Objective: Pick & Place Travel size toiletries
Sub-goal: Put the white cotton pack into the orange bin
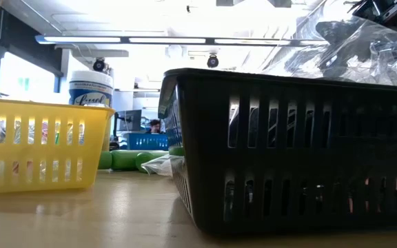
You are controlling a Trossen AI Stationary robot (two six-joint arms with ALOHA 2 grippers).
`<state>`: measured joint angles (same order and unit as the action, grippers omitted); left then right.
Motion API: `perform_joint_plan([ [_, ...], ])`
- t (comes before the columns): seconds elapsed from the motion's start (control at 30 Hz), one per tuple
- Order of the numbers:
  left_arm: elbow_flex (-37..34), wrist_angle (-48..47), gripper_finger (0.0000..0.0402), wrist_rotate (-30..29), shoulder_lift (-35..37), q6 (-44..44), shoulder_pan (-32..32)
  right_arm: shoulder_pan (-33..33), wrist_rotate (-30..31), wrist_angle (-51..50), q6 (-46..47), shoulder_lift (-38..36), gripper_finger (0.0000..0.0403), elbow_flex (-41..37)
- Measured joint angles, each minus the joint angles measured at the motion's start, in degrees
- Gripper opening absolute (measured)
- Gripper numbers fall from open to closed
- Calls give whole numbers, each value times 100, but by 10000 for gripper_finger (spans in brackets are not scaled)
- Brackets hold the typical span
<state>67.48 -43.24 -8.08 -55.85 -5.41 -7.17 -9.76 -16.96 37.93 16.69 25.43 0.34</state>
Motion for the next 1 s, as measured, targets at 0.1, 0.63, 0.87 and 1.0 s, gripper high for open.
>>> perform_joint_plan([
  [0.1, -20, 174, 1, 207, 36, -30, 556, 2, -196, -67, -10, 2, 3, -1],
  [0.63, -2801, 2637, 0, 1582, 1387, 1044, 1970, 2, -254, -128, 111, 41, 3, -1],
  [0.87, -3765, 4100, 0, 892, 1834, 860, 1525, 2, -253, -139, 108, 45, 3, -2],
  [1.0, -4136, 4366, 0, 682, 2049, 592, 1542, 2, -242, -172, 107, 106, 3, -1],
])
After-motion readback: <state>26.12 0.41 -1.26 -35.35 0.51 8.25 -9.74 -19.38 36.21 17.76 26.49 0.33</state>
